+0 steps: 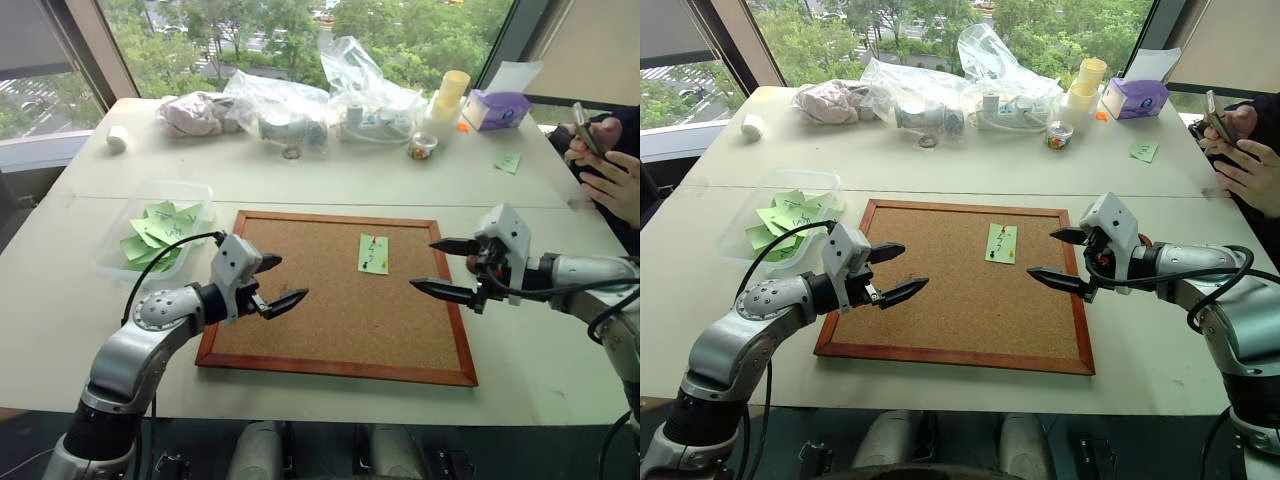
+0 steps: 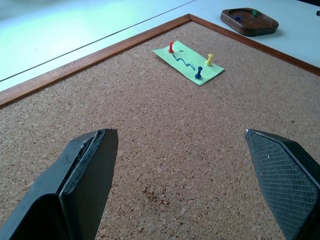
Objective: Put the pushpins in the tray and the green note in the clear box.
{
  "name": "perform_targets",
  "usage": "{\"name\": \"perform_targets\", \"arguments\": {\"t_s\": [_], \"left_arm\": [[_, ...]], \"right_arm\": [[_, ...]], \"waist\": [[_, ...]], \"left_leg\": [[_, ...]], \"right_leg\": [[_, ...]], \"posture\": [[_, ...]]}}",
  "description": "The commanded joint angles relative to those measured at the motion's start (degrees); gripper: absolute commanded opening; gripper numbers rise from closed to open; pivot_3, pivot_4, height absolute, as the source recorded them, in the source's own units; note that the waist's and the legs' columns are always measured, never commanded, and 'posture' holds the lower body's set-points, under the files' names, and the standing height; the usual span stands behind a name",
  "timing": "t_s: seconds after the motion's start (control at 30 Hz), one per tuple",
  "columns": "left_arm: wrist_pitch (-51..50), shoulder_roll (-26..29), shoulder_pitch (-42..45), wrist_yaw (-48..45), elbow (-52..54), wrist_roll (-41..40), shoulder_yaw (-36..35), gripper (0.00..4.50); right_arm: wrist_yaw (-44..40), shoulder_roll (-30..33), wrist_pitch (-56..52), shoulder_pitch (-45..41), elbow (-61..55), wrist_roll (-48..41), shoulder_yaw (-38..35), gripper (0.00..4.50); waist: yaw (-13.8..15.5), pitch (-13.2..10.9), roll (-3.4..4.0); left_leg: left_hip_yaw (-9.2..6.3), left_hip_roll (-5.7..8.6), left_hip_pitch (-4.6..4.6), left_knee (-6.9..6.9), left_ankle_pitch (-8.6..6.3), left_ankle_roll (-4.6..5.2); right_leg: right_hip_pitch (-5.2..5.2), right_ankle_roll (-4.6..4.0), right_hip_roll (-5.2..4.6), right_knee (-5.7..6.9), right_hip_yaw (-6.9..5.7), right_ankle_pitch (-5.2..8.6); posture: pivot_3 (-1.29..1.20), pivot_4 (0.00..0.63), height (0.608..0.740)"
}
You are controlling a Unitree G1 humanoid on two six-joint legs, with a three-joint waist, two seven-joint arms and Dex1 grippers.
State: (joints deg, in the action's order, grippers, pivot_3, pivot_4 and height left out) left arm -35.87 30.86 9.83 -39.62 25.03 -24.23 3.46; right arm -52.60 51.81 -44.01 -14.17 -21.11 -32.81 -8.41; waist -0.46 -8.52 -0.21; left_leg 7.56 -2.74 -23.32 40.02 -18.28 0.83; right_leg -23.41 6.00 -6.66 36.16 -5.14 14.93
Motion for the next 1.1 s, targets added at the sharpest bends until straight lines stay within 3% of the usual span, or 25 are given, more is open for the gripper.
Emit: {"name": "perform_targets", "arguments": {"t_s": [0.03, 0.2, 0.3, 0.53, 0.57, 0.83, 1.1], "left_arm": [[2.08, -0.30, 1.25, -0.65, 0.45, 0.37, 0.69, 4.44], [3.45, -0.69, 2.10, -1.09, -0.68, 1.00, 1.72, 4.44], [4.59, -1.58, 2.51, -1.07, -1.63, 1.54, 2.44, 3.75], [7.99, -3.96, 4.90, -1.00, -6.58, 5.33, 6.64, 0.33], [8.70, -4.73, 5.44, -0.63, -8.19, 6.31, 7.40, 0.09], [11.18, -7.16, 5.05, -1.04, -15.65, 9.66, 10.00, 0.09], [13.43, -8.21, 4.07, -0.98, -20.12, 11.40, 9.74, 0.09]], "right_arm": [[0.31, -0.08, 0.65, -1.05, -1.03, -0.36, -0.67, 4.50], [0.50, -0.21, 0.80, -1.31, -0.94, -0.30, -0.23, 4.50], [0.67, -0.42, 0.86, -1.56, -0.96, -0.30, 0.16, 4.50], [2.11, -2.57, 1.79, -3.65, 0.64, 1.12, 2.36, 4.50], [2.99, -3.54, 1.69, -4.52, 1.39, 1.33, 2.72, 4.50], [10.02, -9.49, -1.00, -11.71, 8.00, 4.92, 6.23, 4.50], [12.07, -16.67, 3.24, -18.22, 18.70, 11.02, 12.44, 4.50]], "waist": [[-0.03, 0.00, 0.00], [0.03, 0.00, 0.00], [0.00, 0.00, 0.00], [0.03, 0.00, 0.00], [0.07, 0.00, 0.00], [-0.10, 0.00, 0.00], [-0.16, 0.02, 0.02]], "left_leg": [[0.00, 0.00, 0.00, 0.00, 0.00, 0.00], [0.00, 0.00, 0.00, 0.00, 0.00, 0.00], [0.00, 0.01, 0.00, 0.00, 0.00, 0.00], [0.01, 0.03, 0.00, 0.01, 0.00, 0.00], [0.01, 0.03, 0.00, 0.01, 0.00, 0.00], [0.04, 0.06, 0.01, 0.02, 0.02, -0.02], [0.08, 0.04, 0.03, 0.02, 0.03, -0.04]], "right_leg": [[0.00, 0.00, 0.00, 0.00, 0.00, 0.00], [0.00, 0.00, 0.00, 0.00, 0.00, 0.00], [0.00, 0.00, 0.00, 0.00, 0.00, 0.00], [0.00, 0.00, 0.01, 0.00, 0.00, 0.00], [0.01, 0.00, 0.01, 0.01, 0.00, 0.00], [-0.01, 0.00, 0.02, 0.02, 0.00, 0.00], [0.00, 0.01, 0.05, 0.03, 0.00, 0.00]], "posture": [[0.00, 0.150, 0.740], [0.00, 0.150, 0.740], [0.00, 0.150, 0.740], [0.00, 0.150, 0.740], [0.00, 0.150, 0.740], [0.00, 0.150, 0.740], [0.00, 0.150, 0.740]]}}
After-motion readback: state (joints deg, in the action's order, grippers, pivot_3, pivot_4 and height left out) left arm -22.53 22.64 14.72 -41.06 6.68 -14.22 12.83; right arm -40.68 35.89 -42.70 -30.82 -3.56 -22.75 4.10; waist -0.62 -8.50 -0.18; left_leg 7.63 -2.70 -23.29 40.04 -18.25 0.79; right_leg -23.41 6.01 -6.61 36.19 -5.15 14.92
